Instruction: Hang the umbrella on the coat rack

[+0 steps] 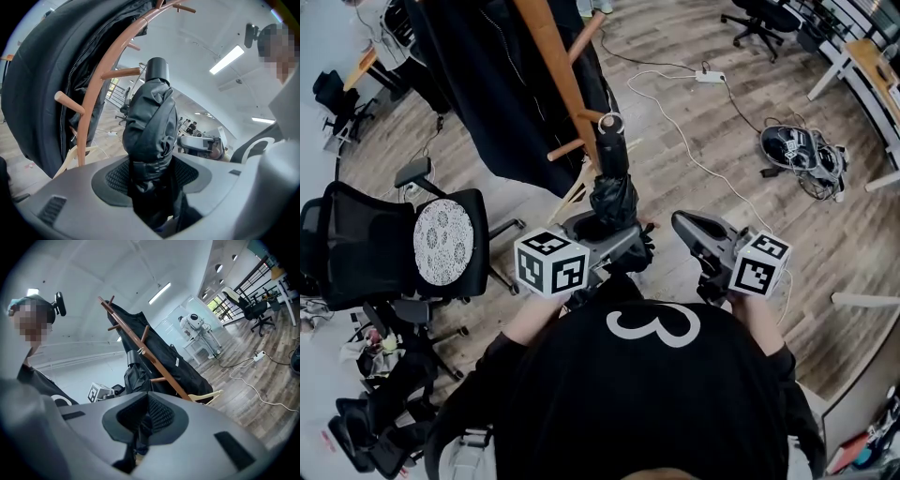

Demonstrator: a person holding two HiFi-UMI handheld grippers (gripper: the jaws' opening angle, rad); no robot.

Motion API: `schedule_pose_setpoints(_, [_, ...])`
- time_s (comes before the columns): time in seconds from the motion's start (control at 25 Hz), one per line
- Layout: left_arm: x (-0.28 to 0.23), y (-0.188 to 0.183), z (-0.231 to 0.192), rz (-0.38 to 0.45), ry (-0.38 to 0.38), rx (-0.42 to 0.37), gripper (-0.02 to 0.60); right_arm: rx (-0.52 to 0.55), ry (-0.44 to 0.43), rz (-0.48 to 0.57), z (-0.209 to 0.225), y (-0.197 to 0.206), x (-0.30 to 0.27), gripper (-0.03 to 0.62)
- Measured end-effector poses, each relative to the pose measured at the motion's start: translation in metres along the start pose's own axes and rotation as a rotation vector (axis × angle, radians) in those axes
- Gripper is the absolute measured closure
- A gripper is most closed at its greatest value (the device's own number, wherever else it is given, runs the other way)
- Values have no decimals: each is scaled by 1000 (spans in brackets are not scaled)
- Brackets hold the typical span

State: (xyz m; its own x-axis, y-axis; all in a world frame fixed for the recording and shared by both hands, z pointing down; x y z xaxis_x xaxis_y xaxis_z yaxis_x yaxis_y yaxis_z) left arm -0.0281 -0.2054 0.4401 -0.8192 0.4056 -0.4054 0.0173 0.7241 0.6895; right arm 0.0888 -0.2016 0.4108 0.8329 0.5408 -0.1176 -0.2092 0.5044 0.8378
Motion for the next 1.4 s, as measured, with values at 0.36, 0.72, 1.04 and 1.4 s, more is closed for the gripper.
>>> schedule_pose_setpoints(0.36, [-7, 0, -14, -7, -16, 23, 318, -11, 8, -12, 9, 1, -4, 568])
schedule_pose_setpoints(0.72, [-7, 0, -32, 1, -50, 43, 318, -17, 8, -26, 14, 3, -11, 568])
schedule_pose_setpoints(1.04, [-6, -2, -41, 20, -61, 44, 319, -17, 10, -36, 17, 4, -16, 568])
schedule_pose_setpoints(1.4, [-4, -4, -53, 32, -72, 72, 319, -19, 8, -53, 19, 4, -24, 568])
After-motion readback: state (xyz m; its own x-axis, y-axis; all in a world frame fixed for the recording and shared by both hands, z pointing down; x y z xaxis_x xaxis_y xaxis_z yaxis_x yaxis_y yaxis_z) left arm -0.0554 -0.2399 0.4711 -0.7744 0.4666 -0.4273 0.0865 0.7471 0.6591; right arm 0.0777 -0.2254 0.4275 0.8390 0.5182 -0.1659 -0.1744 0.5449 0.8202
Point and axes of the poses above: the fingertips, and each gripper's own axes: x backward along the fingers, z to its right, y out of its underside, the point moved 2 cm from there along x, backward along the fingers, and after that the axes turned 7 degrees about x, right-handed, at the moved point
